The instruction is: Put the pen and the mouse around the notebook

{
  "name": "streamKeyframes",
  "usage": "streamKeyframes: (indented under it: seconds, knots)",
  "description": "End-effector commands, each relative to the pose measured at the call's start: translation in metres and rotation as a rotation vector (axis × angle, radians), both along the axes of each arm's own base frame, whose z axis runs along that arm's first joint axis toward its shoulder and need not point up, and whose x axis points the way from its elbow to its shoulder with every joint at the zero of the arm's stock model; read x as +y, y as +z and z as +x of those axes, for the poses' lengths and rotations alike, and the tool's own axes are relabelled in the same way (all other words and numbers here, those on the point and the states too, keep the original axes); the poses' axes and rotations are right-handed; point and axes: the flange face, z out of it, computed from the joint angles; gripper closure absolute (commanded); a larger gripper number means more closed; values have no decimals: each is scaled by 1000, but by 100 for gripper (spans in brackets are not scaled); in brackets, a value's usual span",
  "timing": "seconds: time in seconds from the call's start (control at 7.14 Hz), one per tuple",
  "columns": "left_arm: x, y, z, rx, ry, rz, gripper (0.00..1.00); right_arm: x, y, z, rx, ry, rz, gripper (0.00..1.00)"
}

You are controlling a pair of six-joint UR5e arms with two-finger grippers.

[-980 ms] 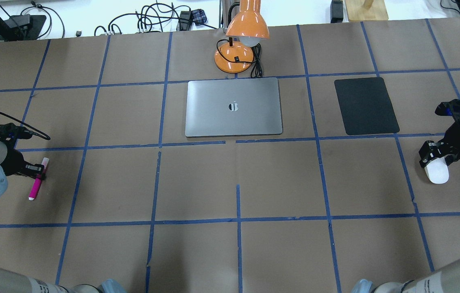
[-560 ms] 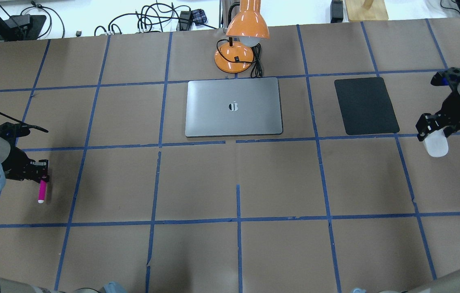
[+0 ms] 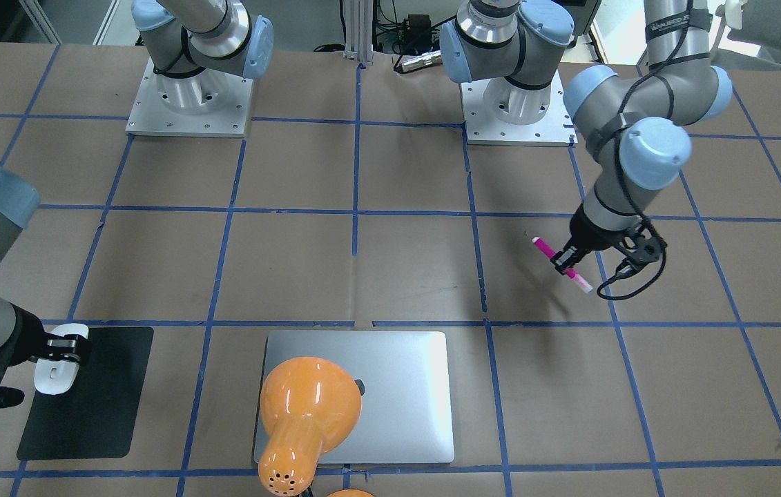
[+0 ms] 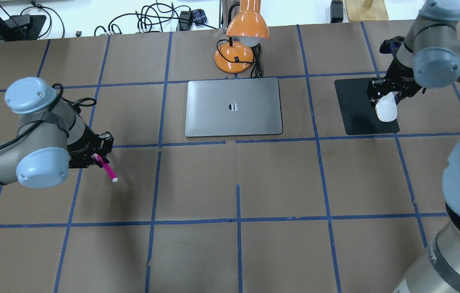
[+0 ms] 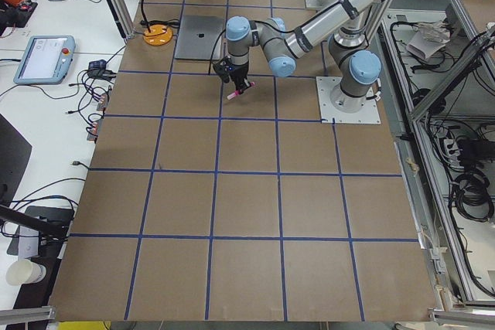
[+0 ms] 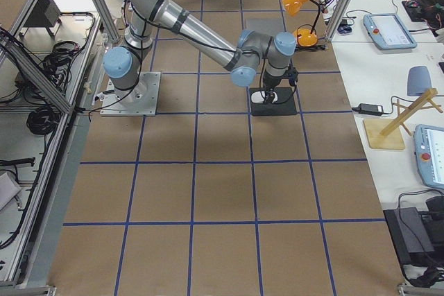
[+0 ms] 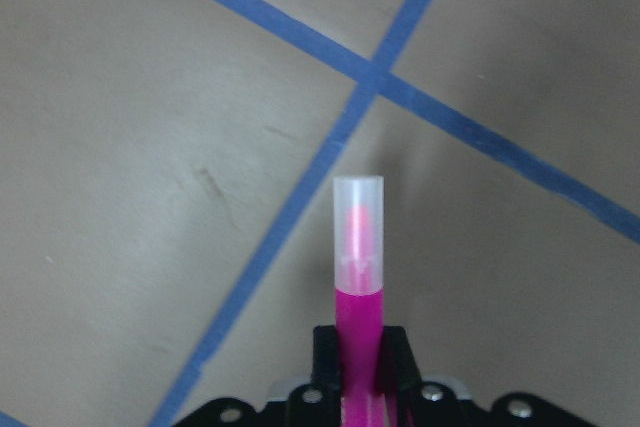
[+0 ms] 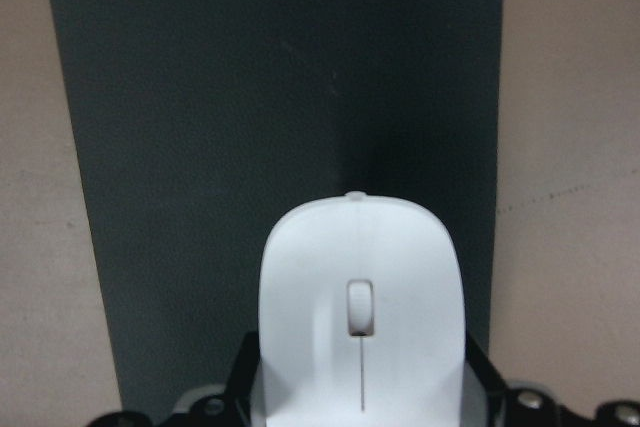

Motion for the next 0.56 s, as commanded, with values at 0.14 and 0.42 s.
streamKeyframes:
  seconds: [0.14, 0.42]
  knots:
    - [25, -10, -165, 3, 354, -15, 100, -13, -31, 5, -34, -7, 23, 81]
    - [39, 6, -273, 11, 481, -23, 100, -14, -35, 5, -33, -4, 25, 7]
